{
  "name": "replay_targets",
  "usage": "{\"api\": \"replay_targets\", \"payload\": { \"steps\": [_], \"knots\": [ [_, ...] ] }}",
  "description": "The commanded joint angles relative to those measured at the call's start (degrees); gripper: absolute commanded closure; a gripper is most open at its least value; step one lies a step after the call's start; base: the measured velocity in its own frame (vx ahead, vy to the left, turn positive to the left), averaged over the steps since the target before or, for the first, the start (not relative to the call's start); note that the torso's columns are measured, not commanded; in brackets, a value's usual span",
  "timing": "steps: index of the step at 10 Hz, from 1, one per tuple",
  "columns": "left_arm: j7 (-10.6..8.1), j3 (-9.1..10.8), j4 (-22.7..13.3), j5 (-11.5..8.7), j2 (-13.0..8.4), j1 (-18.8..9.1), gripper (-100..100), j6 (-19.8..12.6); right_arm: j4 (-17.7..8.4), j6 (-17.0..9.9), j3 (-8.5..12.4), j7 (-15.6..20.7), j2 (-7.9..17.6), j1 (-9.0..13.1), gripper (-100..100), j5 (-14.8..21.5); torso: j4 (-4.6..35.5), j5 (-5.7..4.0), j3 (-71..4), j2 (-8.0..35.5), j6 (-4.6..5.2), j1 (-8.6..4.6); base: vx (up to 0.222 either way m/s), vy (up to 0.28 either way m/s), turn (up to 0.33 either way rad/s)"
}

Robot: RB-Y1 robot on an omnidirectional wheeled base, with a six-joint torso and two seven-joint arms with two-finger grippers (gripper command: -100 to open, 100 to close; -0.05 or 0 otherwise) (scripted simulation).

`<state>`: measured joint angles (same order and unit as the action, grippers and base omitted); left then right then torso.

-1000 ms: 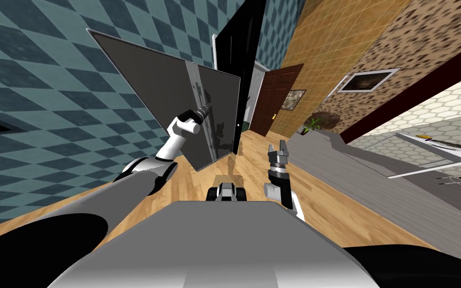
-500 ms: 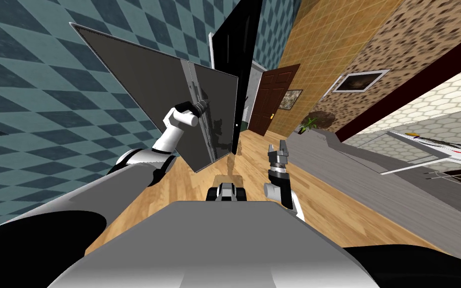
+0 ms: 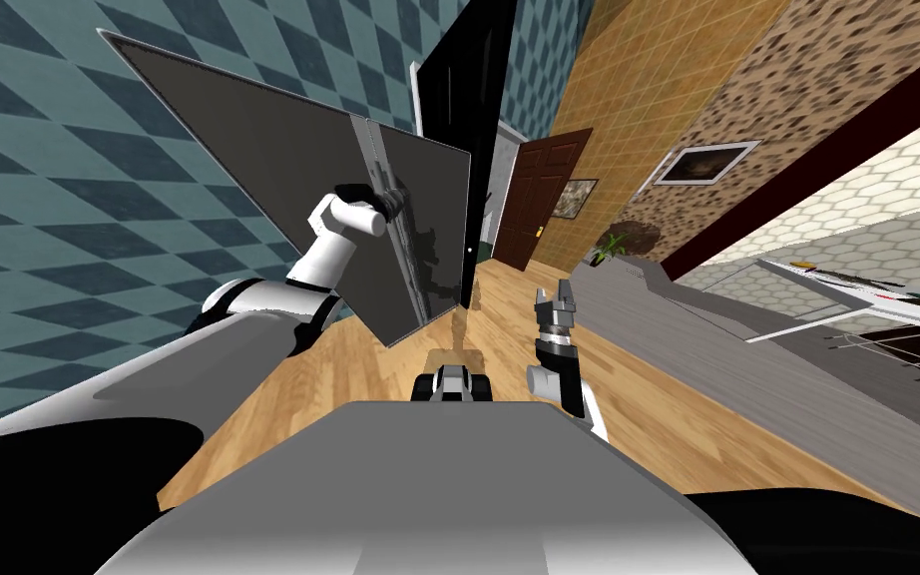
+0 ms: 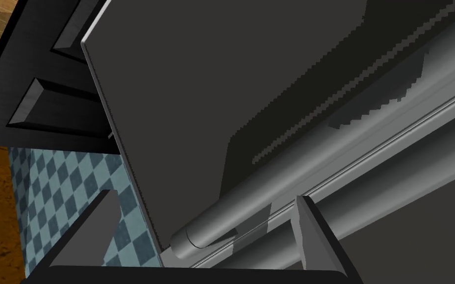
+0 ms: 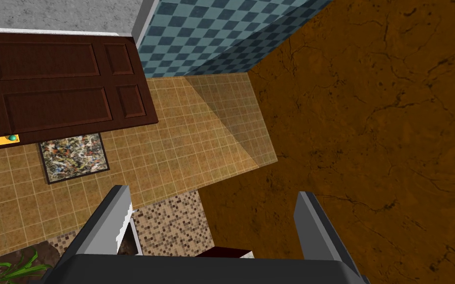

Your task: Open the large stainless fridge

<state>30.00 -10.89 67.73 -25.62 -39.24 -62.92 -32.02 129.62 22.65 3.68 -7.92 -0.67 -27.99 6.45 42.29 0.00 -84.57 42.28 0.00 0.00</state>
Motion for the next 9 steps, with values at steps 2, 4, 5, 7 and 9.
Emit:
{"api": "replay_targets", "payload": {
  "steps": [2, 4, 5, 7, 9],
  "knots": [
    [0.75, -1.13, -5.36, -0.79, -3.47, -5.59, -100, -4.86, 0.0, 0.0, 0.0, 0.0, 0.0, 0.0, 0, 0.0, -0.01, 0.0, -0.01, -0.01, 0.0, -0.01, 0.029, -0.007, -0.033],
    [1.08, -1.61, -8.28, -1.2, -4.77, -8.35, -100, -6.37, 0.0, 0.0, 0.0, 0.0, 0.0, 0.0, 0, 0.0, 0.0, 0.0, 0.03, 0.04, 0.0, 0.0, 0.024, -0.005, -0.038],
    [1.08, -1.61, -8.28, -1.2, -4.77, -8.38, -100, -6.37, 0.0, 0.0, 0.0, 0.0, 0.0, 0.0, 0, 0.0, 0.0, -0.01, 0.01, 0.01, 0.01, -0.01, 0.02, -0.006, -0.023],
    [1.68, -2.47, -12.39, -1.92, -7.12, -12.34, -100, -9.07, 0.0, 0.0, 0.0, 0.0, 0.0, 0.01, 0, 0.0, 0.17, -0.07, -0.13, -0.12, -0.02, 0.08, -0.002, -0.024, -0.067],
    [1.94, -2.84, -14.11, -2.24, -8.14, -14.05, -100, -10.23, 0.0, 0.0, 0.0, 0.0, 0.0, -0.01, 0, 0.0, 0.26, -0.05, -0.27, -0.33, -0.14, 0.35, 0.029, -0.011, -0.03]
  ]
}}
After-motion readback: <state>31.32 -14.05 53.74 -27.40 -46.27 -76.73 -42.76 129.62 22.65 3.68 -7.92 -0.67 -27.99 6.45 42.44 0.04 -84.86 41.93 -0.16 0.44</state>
